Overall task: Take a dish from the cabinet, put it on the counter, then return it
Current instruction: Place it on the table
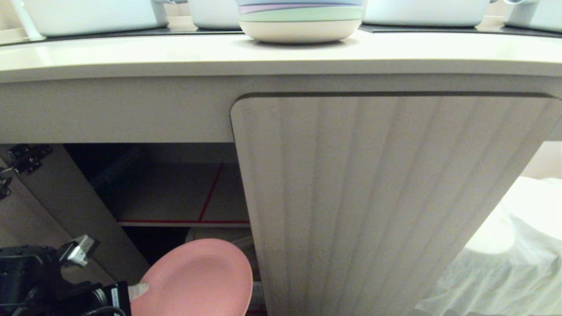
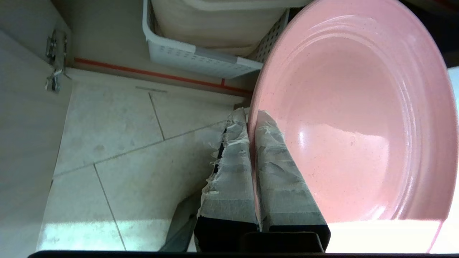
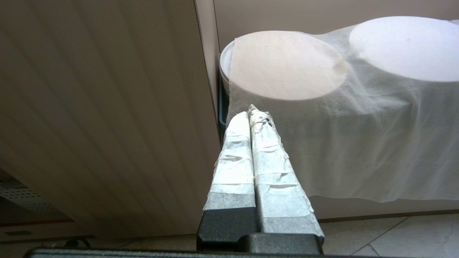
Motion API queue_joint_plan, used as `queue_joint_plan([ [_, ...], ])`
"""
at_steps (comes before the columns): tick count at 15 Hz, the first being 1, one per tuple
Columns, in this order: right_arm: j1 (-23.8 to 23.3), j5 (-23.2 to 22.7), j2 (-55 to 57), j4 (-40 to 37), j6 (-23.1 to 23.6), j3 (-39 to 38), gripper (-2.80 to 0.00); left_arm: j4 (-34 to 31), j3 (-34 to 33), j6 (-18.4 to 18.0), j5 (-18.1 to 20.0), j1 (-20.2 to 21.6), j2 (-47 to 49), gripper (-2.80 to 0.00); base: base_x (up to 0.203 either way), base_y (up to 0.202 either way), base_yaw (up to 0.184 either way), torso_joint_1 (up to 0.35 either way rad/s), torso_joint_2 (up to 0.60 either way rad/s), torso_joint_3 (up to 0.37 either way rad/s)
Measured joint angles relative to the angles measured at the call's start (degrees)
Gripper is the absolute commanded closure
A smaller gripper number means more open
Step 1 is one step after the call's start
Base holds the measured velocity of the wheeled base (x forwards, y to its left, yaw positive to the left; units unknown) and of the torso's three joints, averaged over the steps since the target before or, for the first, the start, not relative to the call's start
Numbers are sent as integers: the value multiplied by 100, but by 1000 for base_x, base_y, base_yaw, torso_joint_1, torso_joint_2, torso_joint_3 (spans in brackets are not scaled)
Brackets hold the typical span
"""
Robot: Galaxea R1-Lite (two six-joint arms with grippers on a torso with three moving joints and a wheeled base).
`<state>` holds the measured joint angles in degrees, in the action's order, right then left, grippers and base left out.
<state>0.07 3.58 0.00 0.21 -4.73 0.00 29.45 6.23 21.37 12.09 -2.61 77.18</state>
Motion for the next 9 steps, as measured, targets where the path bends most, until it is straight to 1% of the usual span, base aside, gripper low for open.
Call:
queue_joint_plan([
  [4, 0, 0, 0, 1, 0, 0, 0, -473, -4, -1, 13, -2, -365, 0, 0, 0, 0, 0, 0, 0],
  [9, 0, -1, 0, 1, 0, 0, 0, -539, -27, -5, 11, -2, -578, 0, 0, 0, 0, 0, 0, 0],
])
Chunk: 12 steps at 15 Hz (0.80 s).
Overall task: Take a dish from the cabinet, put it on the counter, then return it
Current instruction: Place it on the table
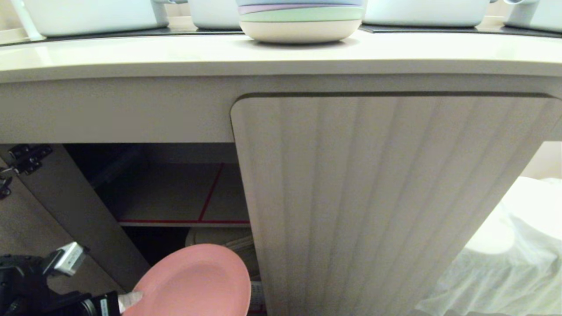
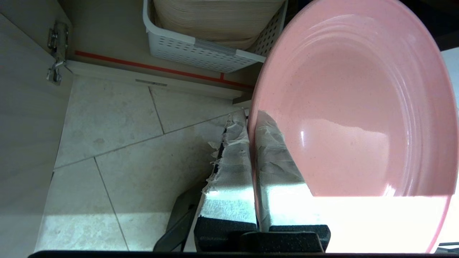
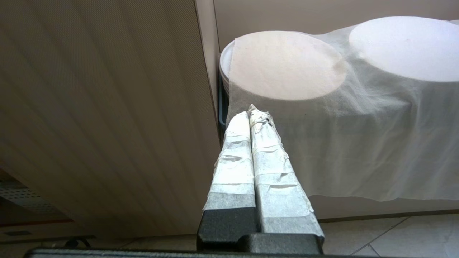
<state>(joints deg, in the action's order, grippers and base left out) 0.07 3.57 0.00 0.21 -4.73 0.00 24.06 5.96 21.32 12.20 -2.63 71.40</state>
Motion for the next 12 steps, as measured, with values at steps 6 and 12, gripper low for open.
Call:
queue_joint_plan([
  [6, 0, 0, 0, -1, 2, 0, 0, 2, -32, 0, 2, -17, -34, 0, 0, 0, 0, 0, 0, 0],
  [12, 0, 1, 0, 1, 0, 0, 0, -14, -32, 0, 13, -34, -18, 0, 0, 0, 0, 0, 0, 0],
])
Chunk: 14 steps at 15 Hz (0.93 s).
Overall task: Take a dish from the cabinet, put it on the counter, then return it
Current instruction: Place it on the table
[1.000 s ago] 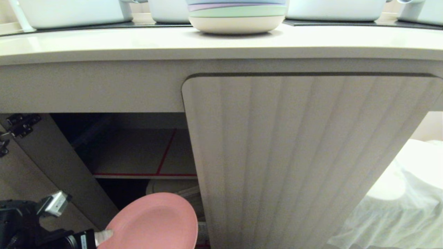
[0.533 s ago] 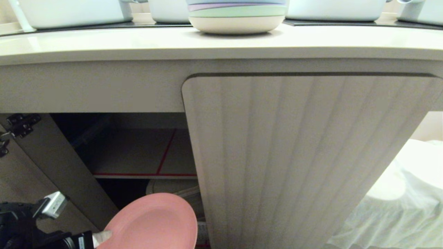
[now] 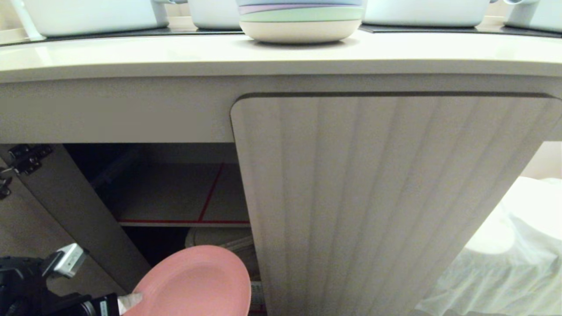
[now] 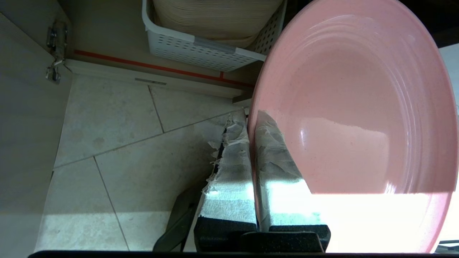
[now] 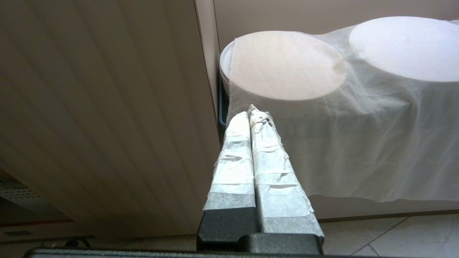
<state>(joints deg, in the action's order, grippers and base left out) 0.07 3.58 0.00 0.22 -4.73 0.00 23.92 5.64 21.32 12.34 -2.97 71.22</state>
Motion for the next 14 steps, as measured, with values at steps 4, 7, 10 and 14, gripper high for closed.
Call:
queue_joint_plan([
  [4, 0, 0, 0, 0, 2, 0, 0, -130, 16, -10, 9, -52, 13, 0, 0, 0, 0, 0, 0, 0],
  [7, 0, 0, 0, 0, 0, 0, 0, -132, 24, -11, 7, -68, 13, 0, 0, 0, 0, 0, 0, 0],
  [10, 0, -1, 0, -1, 2, 0, 0, -138, 20, -8, 1, -68, 13, 0, 0, 0, 0, 0, 0, 0],
  [14, 0, 0, 0, -1, 0, 0, 0, -136, 22, -5, -2, -63, 15, 0, 0, 0, 0, 0, 0, 0],
])
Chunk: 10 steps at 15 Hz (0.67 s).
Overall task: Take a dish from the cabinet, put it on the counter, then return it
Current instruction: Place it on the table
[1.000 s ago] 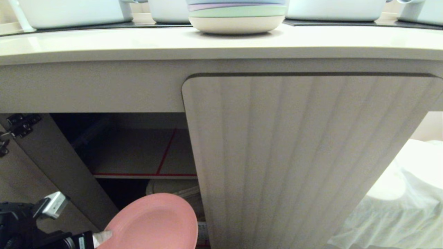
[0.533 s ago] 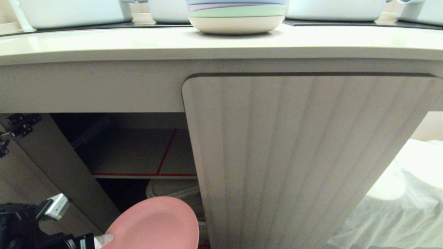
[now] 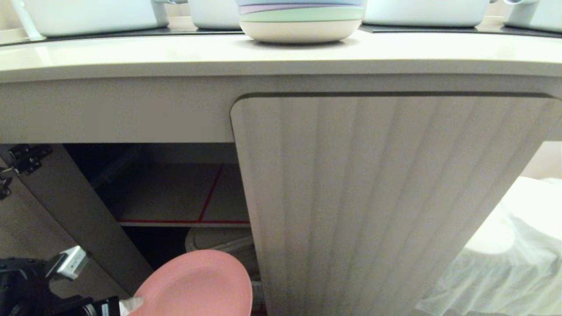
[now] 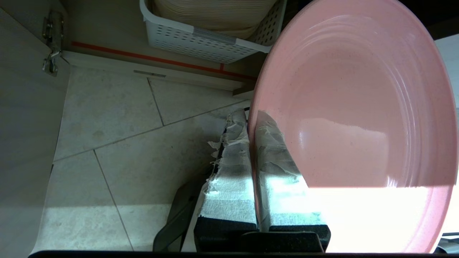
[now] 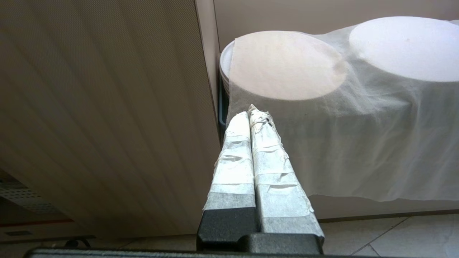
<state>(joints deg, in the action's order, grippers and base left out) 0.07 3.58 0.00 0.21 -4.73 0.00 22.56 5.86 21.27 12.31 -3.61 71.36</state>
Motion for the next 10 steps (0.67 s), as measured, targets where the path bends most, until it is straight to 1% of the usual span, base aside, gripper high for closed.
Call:
queue_joint_plan([
  [10, 0, 0, 0, 1, -1, 0, 0, 0, 0, 1, 2, 1, 2, 0, 0, 0, 0, 0, 0, 0],
])
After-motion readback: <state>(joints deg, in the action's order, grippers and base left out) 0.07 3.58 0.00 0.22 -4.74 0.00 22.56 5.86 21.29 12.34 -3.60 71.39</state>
